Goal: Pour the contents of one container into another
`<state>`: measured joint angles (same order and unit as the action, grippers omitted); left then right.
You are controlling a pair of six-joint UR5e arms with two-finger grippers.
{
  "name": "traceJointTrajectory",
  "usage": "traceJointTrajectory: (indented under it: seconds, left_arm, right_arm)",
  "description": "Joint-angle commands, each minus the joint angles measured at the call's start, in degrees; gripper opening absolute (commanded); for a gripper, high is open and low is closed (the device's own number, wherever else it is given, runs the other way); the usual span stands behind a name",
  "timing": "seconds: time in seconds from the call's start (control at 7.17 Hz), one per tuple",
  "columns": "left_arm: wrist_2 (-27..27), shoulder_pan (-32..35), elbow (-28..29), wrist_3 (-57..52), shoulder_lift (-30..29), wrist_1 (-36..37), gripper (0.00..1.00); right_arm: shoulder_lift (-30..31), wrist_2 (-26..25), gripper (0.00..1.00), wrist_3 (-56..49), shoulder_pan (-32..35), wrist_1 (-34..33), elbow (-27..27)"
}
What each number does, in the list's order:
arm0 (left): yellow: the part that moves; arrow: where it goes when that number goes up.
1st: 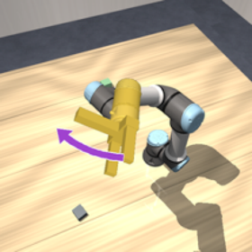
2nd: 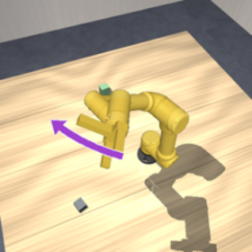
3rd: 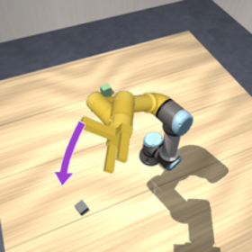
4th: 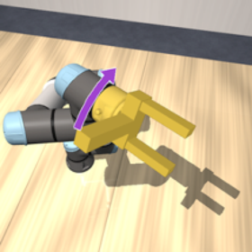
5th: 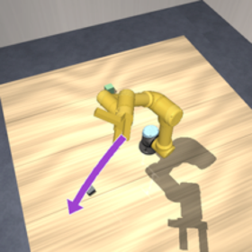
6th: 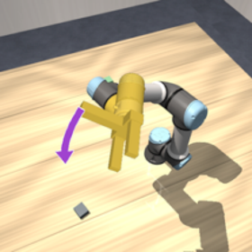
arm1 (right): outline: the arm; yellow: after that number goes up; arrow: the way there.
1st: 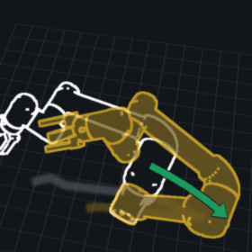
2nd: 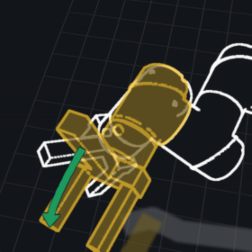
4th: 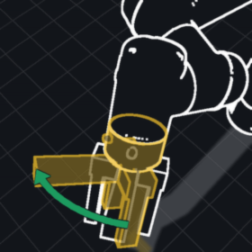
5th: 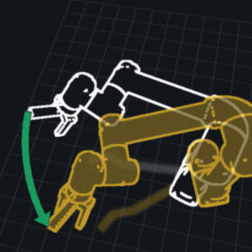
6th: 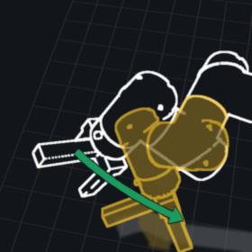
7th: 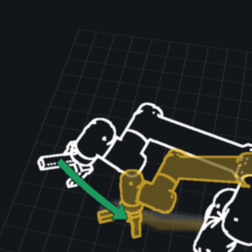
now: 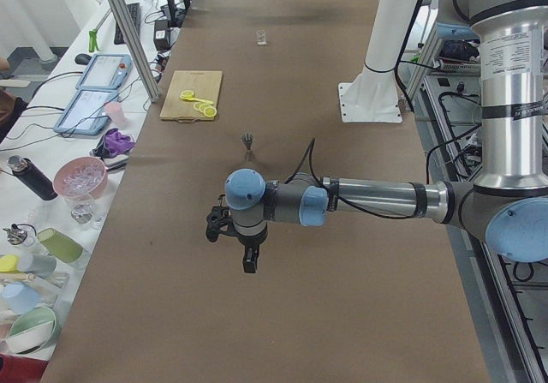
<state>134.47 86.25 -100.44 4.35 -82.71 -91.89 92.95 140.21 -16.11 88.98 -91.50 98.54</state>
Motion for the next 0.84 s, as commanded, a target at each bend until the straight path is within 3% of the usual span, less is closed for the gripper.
traceJointTrajectory:
  seconds: [0.0, 0.14, 0.42, 0.7]
  left_arm:
    - [-0.3, -0.4, -5.1, 8.7, 0.5, 0.2, 0.88]
    - [-0.2, -0.5, -7.9, 12.0, 0.5, 1.5, 0.90]
    - [-0.2, -2.0, -14.8, 13.7, -2.0, 14.6, 0.91]
    - [-0.2, -5.9, -17.2, 16.6, -9.1, 30.7, 0.96]
  right_arm:
    - [-1.6, 0.2, 1.00, -0.8, -2.7, 0.2, 0.6]
    - [-1.7, 1.9, 1.00, -0.8, -4.1, 0.1, 1.0]
    - [-1.9, 2.5, 1.00, -1.7, -6.4, 0.4, 2.7]
    - [-1.8, 1.9, 1.00, -2.3, -7.4, 4.0, 3.0]
